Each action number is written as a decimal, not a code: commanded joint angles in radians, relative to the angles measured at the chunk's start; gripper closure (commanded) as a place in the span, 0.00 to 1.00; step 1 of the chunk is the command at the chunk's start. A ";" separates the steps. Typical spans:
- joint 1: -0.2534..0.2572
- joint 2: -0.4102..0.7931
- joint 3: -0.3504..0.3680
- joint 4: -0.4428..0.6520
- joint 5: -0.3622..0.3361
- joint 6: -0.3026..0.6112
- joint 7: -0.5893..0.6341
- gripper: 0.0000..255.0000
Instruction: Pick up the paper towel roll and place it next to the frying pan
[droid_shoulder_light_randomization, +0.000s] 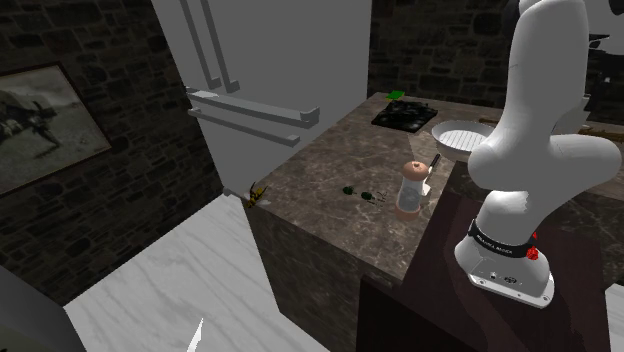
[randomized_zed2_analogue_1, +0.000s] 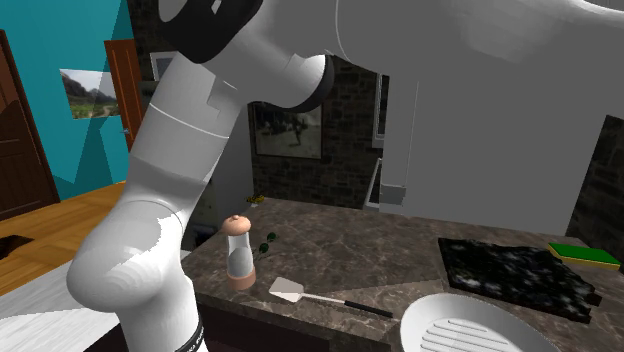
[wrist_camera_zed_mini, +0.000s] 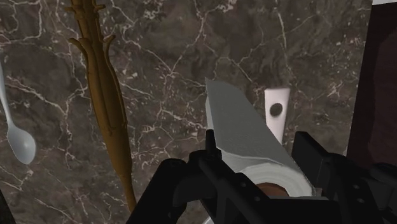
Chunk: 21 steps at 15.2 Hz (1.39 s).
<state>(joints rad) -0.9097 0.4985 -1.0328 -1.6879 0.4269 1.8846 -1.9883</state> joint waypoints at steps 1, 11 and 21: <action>0.000 0.001 0.000 -0.001 0.001 0.001 0.000 1.00; 0.001 -0.008 -0.007 0.023 -0.010 -0.027 0.007 0.00; -0.006 -0.026 -0.020 0.100 -0.032 -0.111 0.023 0.00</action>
<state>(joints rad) -0.9151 0.4721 -1.0533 -1.5887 0.3954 1.7744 -1.9651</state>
